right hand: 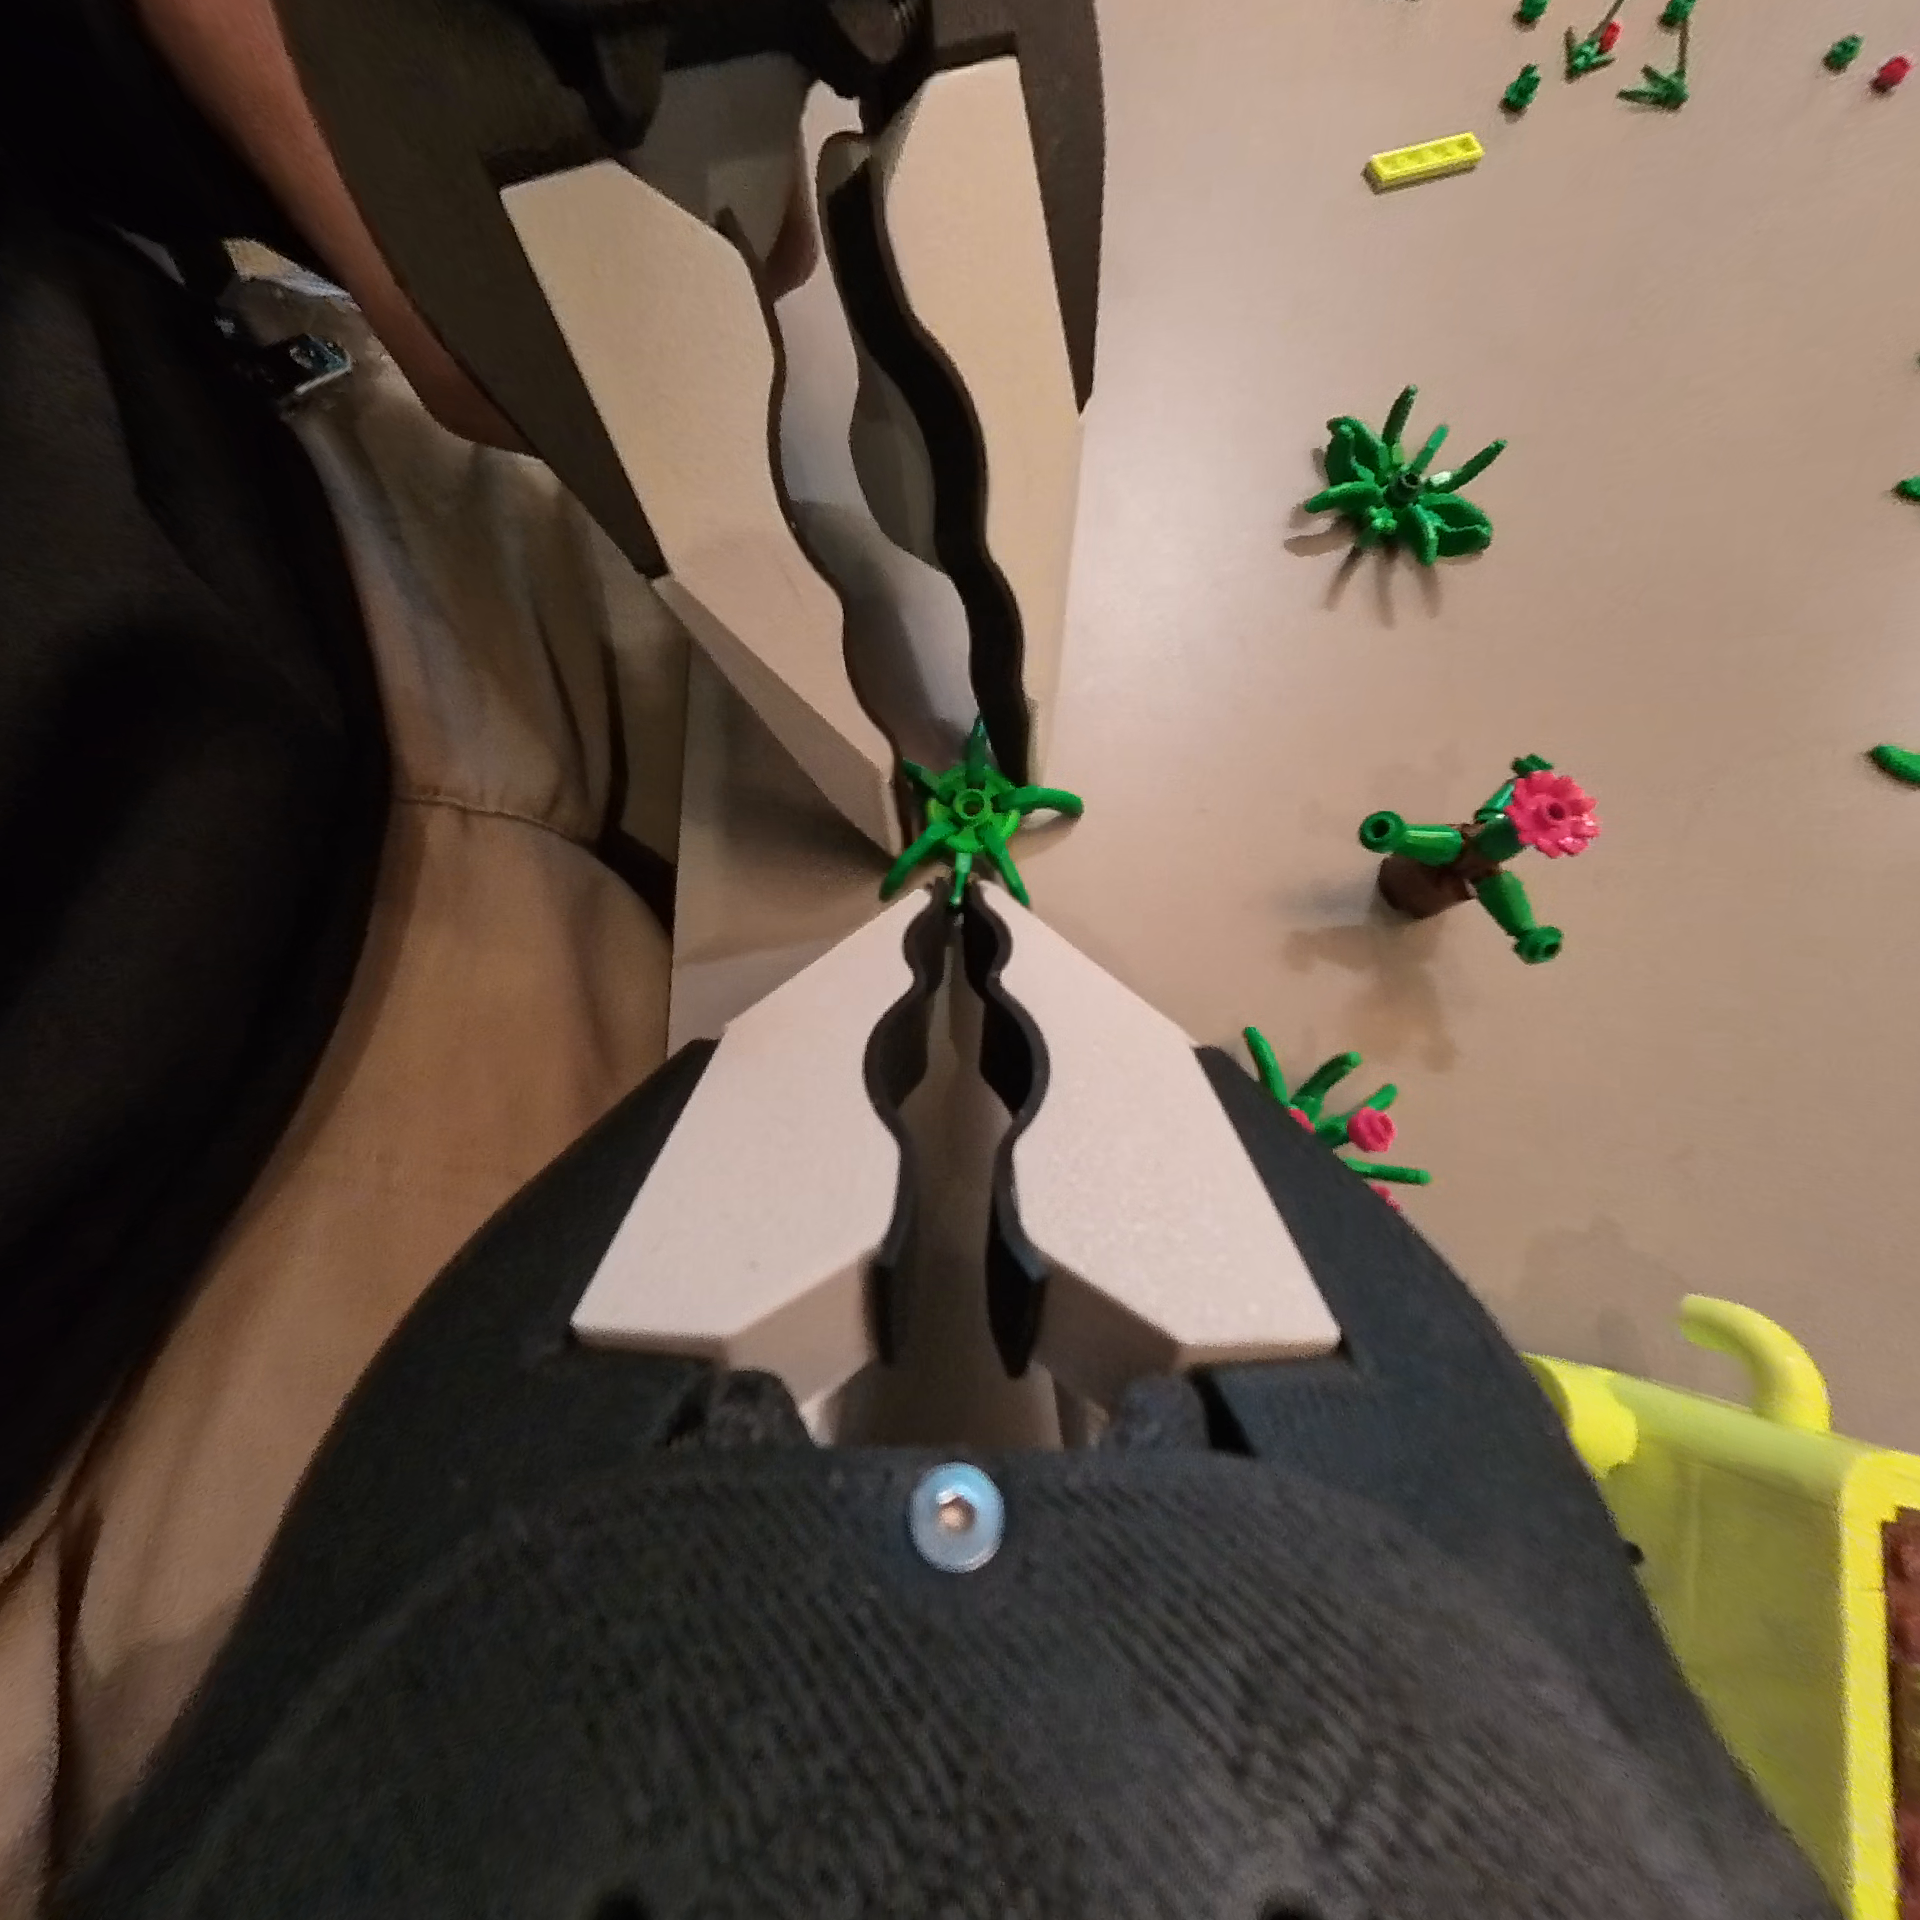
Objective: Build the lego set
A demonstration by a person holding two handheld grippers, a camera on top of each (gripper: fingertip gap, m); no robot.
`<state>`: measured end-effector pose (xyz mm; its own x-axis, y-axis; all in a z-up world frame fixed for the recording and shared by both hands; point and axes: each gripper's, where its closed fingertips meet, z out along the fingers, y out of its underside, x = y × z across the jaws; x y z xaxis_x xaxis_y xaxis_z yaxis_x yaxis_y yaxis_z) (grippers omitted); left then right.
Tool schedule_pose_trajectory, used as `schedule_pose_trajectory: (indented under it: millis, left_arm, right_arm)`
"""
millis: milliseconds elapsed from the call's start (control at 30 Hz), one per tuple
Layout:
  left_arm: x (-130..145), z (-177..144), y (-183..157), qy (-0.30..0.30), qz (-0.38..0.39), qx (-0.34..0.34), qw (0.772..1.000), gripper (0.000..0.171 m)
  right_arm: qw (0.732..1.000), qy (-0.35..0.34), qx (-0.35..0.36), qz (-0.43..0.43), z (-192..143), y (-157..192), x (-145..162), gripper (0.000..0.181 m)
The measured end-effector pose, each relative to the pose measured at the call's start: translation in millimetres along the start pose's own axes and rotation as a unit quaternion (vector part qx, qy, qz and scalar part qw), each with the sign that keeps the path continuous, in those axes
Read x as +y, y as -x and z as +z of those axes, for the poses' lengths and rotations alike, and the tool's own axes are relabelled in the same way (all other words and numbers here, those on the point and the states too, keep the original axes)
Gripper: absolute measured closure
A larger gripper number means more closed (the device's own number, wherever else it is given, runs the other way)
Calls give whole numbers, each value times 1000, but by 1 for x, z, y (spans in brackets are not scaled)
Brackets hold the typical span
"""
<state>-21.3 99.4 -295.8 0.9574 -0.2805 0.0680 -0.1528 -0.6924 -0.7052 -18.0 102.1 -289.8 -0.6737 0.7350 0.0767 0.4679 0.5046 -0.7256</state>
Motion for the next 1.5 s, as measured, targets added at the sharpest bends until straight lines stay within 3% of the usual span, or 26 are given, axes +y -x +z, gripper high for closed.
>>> schedule_pose_trajectory:
  millis: [300,1500]
  left_arm:
    - [1,-1,1,3,18,-2,1000,152]
    - [3,-2,3,12,16,-20,1000,151]
  right_arm:
    - [999,-28,24,-6,0,1,-2,180]
    - [1000,2,7,-15,5,-4,-1,181]
